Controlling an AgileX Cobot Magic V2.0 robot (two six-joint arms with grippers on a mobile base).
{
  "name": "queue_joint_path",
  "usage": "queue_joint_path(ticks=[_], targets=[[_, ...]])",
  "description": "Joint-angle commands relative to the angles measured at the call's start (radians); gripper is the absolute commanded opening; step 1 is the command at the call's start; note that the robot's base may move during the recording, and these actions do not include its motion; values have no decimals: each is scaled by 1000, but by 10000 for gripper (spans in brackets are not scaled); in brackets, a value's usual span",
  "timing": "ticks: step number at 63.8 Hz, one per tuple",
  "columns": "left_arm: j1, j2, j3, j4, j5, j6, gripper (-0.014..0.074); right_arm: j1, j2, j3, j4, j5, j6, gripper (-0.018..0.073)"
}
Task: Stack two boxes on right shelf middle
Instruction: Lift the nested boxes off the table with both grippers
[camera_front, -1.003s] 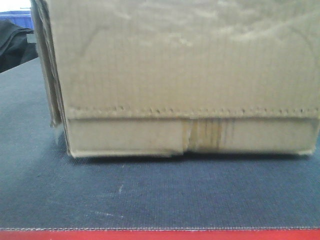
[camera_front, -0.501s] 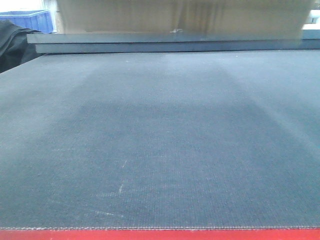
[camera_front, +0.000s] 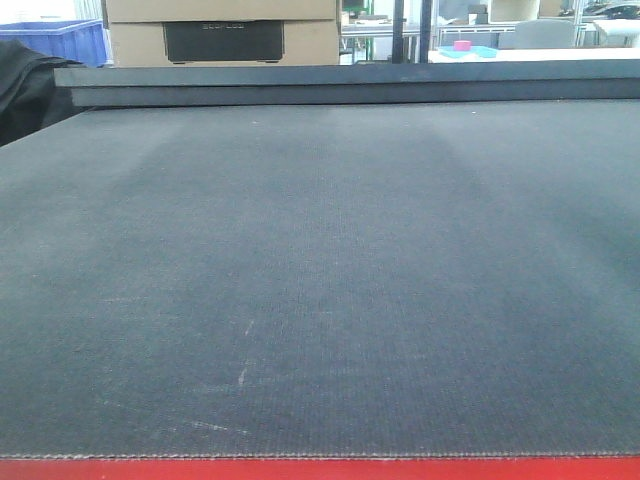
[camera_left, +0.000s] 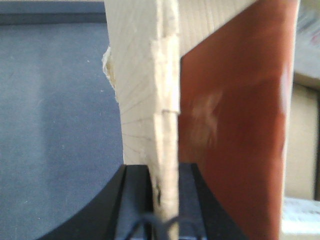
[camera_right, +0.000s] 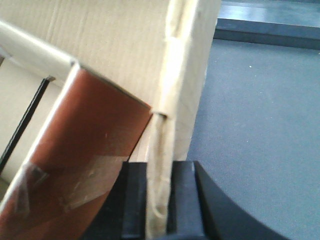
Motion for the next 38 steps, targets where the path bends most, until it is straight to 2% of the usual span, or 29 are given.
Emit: queue_joint_path(ticks=[1, 38], targets=[[2, -11, -12, -8, -61, -1, -111, -5, -11, -15, 23, -40, -15, -153], [2, -11, -12, 0, -61, -1, -111, -5, -11, -15, 23, -40, -15, -153]])
